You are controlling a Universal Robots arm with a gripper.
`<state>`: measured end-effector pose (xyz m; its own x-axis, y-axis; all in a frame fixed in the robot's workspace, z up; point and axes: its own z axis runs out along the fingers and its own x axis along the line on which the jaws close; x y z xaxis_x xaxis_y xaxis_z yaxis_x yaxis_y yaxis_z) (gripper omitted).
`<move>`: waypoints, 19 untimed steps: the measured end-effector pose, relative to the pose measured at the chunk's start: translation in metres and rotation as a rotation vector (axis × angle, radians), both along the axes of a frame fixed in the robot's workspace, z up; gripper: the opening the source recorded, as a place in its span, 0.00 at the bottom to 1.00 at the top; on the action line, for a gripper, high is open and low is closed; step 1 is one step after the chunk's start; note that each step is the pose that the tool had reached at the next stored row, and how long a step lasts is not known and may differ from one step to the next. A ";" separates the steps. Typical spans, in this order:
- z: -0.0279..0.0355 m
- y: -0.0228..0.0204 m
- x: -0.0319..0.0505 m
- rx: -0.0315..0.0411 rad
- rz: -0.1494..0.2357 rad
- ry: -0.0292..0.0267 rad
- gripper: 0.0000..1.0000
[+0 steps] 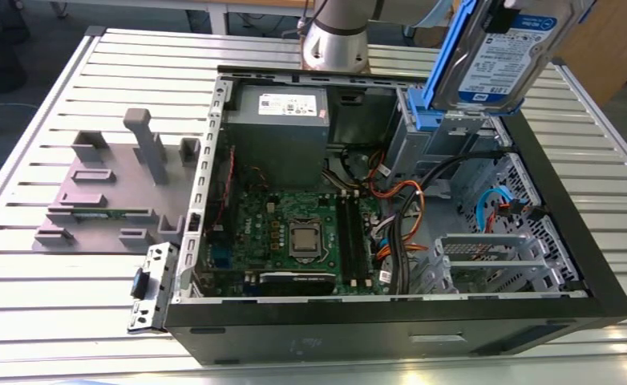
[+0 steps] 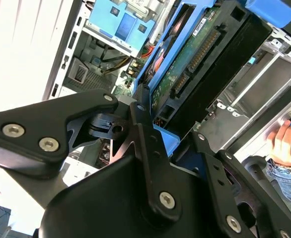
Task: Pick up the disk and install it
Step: 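Pick up the disk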
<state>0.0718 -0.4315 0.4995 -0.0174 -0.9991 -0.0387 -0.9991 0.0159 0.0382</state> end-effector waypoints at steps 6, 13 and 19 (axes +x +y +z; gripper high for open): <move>0.0000 -0.0019 0.0000 0.0000 0.000 0.0000 0.37; -0.0001 -0.0040 0.0000 0.0000 0.000 0.0000 0.37; -0.0001 -0.0056 0.0000 0.0000 0.000 0.0000 0.37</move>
